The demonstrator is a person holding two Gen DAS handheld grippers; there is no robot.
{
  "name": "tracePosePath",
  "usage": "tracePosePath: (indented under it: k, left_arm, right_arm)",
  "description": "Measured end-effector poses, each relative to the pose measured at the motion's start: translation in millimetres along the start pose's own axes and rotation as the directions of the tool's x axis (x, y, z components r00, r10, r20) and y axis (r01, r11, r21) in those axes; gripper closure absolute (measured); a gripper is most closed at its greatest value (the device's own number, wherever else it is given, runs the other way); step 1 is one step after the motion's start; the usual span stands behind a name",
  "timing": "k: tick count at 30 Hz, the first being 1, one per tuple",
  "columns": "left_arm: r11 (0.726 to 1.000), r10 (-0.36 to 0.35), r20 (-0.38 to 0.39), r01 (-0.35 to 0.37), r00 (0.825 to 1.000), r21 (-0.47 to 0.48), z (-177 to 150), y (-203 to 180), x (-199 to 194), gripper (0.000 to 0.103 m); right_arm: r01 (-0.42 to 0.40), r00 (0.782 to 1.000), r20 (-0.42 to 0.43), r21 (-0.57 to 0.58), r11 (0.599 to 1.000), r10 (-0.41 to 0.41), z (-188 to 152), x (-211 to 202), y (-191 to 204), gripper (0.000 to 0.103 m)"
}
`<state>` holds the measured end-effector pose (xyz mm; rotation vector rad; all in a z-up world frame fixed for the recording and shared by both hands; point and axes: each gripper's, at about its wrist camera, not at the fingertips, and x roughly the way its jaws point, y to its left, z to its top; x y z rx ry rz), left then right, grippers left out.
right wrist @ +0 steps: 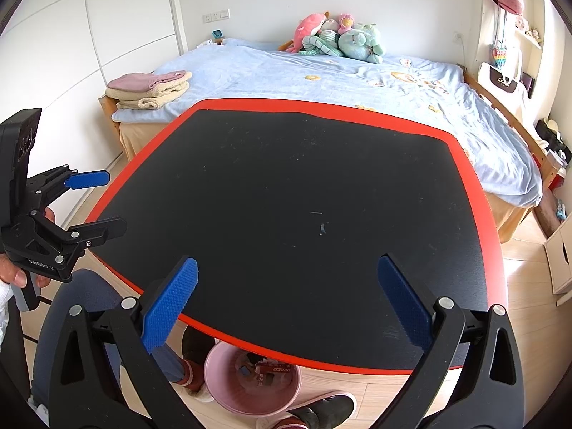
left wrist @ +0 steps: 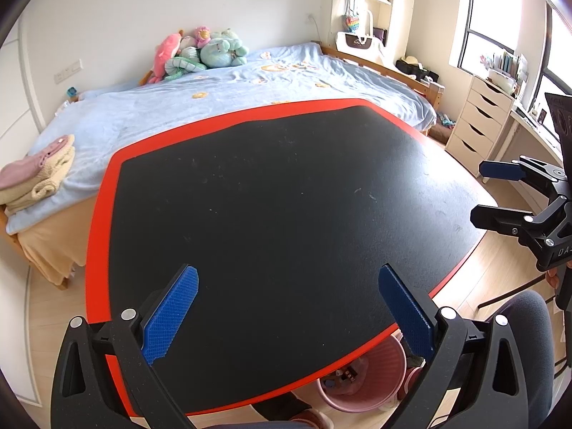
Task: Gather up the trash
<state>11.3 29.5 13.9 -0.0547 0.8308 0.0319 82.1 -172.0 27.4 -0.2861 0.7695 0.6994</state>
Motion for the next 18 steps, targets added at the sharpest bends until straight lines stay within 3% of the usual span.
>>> tracePosePath:
  k: [18]
  left_arm:
    - [1.0, 0.004, -0.014, -0.004, 1.0, 0.005, -0.5, -2.8, 2.7, 0.006]
  right_arm:
    - [0.001, 1.0, -0.001, -0.001, 1.0, -0.001, 0.6, -0.1, 0.2, 0.004]
